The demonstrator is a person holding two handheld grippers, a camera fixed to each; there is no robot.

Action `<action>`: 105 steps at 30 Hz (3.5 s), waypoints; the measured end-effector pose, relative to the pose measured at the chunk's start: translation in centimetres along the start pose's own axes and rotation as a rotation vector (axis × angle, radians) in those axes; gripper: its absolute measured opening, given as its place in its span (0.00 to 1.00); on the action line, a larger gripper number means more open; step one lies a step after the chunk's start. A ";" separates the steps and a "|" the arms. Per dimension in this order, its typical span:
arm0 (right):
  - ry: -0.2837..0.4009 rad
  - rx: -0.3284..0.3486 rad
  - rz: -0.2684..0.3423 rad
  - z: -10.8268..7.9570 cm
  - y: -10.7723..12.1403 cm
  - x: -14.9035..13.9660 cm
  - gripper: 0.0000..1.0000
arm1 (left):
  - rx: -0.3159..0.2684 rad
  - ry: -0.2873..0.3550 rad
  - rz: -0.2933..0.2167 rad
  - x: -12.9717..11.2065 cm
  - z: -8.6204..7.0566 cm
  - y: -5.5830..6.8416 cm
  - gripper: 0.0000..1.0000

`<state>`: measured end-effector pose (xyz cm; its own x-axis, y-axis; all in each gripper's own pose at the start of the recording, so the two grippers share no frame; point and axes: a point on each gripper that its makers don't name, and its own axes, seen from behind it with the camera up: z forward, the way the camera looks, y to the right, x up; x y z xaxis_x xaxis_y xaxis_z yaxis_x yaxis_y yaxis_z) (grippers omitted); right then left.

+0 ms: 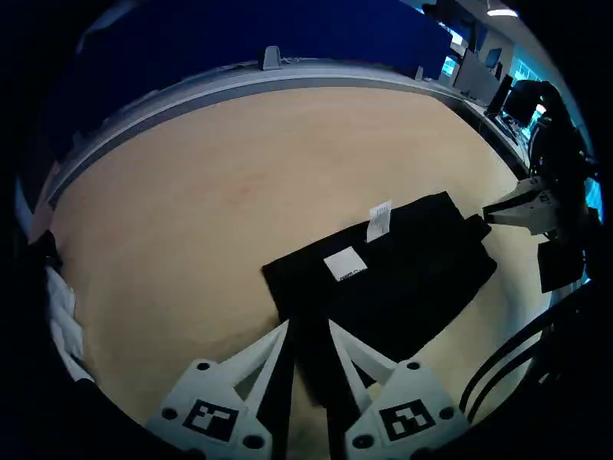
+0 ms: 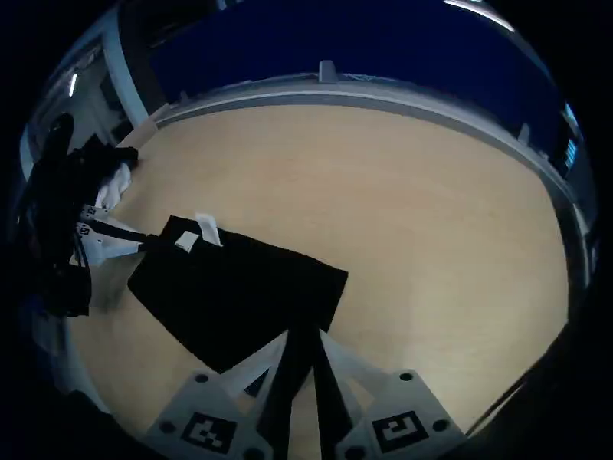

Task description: Fold towel

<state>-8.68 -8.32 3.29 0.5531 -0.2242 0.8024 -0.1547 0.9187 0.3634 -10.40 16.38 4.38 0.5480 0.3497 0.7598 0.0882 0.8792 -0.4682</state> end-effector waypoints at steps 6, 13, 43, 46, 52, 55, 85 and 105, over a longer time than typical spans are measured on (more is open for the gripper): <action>0.017 -0.017 0.000 -0.5 0.7 0.0 0.35 | 0.021 0.010 0.003 0.4 -0.2 -0.8 0.31; 0.011 -0.040 -0.052 -0.9 0.9 -1.1 0.83 | 0.042 0.019 0.013 0.8 -0.3 -1.6 0.43; 0.019 -0.105 -0.085 0.7 2.0 -1.8 1.00 | 0.100 0.026 0.036 1.2 -0.7 -3.7 0.88; 0.040 -0.119 -0.077 0.9 2.4 -0.8 1.00 | 0.103 0.036 0.038 1.4 -1.1 -3.8 0.88; 0.069 -0.141 -0.074 1.2 2.9 1.0 1.00 | 0.107 0.059 0.041 2.0 -2.3 -4.1 0.88; 0.075 -0.149 -0.077 1.2 3.0 1.4 1.00 | 0.111 0.063 0.042 1.9 -2.8 -4.4 0.88; 0.031 -0.086 -0.073 -1.8 0.4 -4.3 1.00 | 0.123 0.035 -0.071 -5.4 -6.1 -3.5 0.88; -0.070 0.043 -0.302 -1.3 -2.1 -7.2 0.92 | 0.206 0.030 -0.196 -12.0 -11.3 -3.2 0.88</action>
<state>-11.29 -8.19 -3.83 0.5216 -0.5083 0.6853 -0.0276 0.7927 0.6089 -7.92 5.69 -8.31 0.5622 0.1598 0.8114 0.0252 0.9774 -0.2099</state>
